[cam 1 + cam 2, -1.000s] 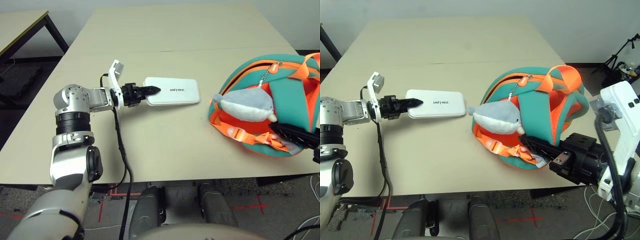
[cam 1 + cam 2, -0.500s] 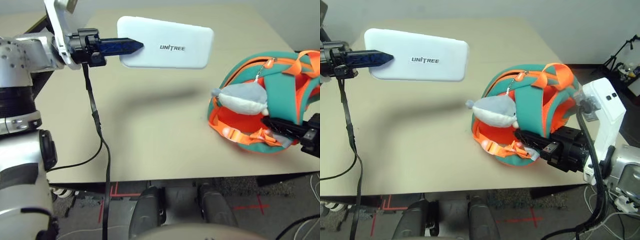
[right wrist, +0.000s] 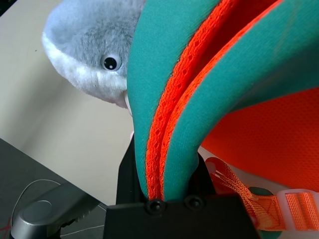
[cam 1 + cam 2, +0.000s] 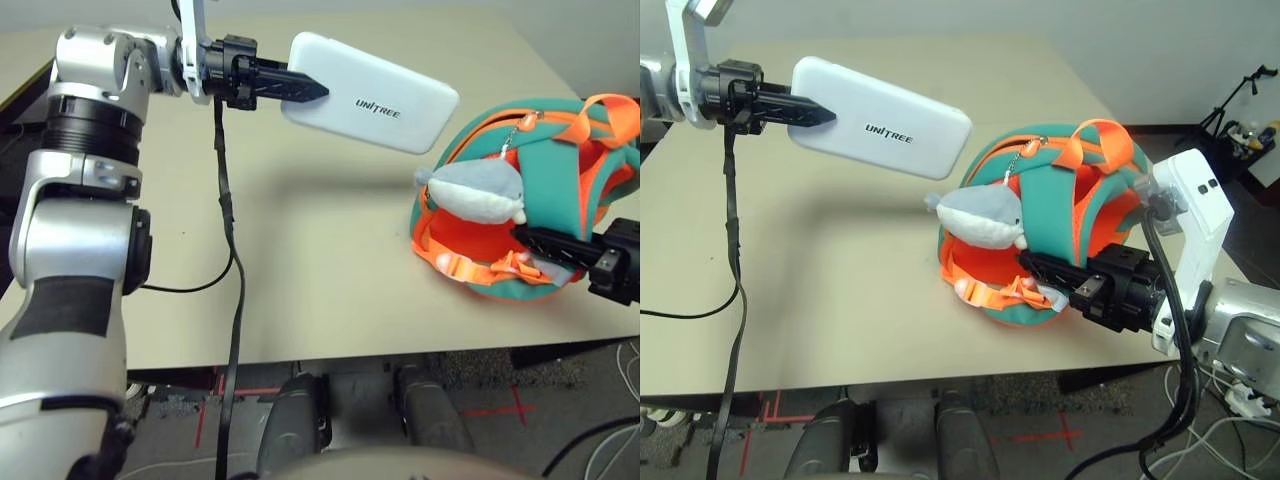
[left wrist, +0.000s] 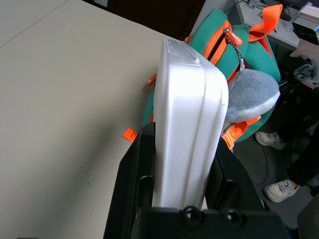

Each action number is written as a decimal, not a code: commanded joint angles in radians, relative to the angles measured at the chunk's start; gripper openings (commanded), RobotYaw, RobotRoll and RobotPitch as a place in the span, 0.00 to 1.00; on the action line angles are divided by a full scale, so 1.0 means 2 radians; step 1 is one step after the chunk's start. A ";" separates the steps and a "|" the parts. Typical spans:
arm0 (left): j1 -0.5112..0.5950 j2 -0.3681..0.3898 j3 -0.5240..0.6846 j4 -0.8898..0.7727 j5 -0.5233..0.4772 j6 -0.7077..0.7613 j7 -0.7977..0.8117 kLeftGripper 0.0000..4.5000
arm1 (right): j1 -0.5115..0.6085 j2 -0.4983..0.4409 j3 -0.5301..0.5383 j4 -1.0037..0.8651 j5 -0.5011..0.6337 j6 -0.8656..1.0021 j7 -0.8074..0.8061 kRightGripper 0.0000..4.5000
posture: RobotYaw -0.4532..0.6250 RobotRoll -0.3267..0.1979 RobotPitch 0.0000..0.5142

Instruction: Put the pencil case into the backpack and zip it.

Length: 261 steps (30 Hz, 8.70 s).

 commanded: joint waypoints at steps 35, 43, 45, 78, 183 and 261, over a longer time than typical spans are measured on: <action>0.039 -0.054 -0.039 -0.036 -0.015 -0.024 -0.013 0.30 | -0.058 0.011 0.057 0.006 -0.042 0.004 0.011 0.04 | 0.23 0.62 0.18; 0.020 -0.105 -0.007 0.032 0.028 -0.093 0.006 0.30 | -0.067 0.015 0.064 0.001 -0.035 0.000 -0.003 0.04 | 0.21 0.62 0.19; 0.022 -0.113 -0.007 0.036 0.037 -0.103 0.004 0.30 | -0.067 0.016 0.064 0.000 -0.034 0.000 -0.005 0.04 | 0.21 0.62 0.19; 0.061 -0.244 -0.003 0.111 0.130 -0.264 0.045 0.30 | -0.115 0.024 0.116 0.000 -0.037 -0.009 -0.019 0.04 | 0.20 0.62 0.19; -0.009 -0.212 0.088 0.126 0.106 -0.200 0.095 0.86 | -0.202 0.081 0.189 0.034 -0.117 0.008 0.021 0.04 | 0.25 0.62 0.16; 0.132 -0.073 0.033 -0.296 0.094 -0.100 0.050 0.73 | -0.239 0.108 0.225 0.058 -0.143 0.014 0.035 0.04 | 0.32 0.62 0.16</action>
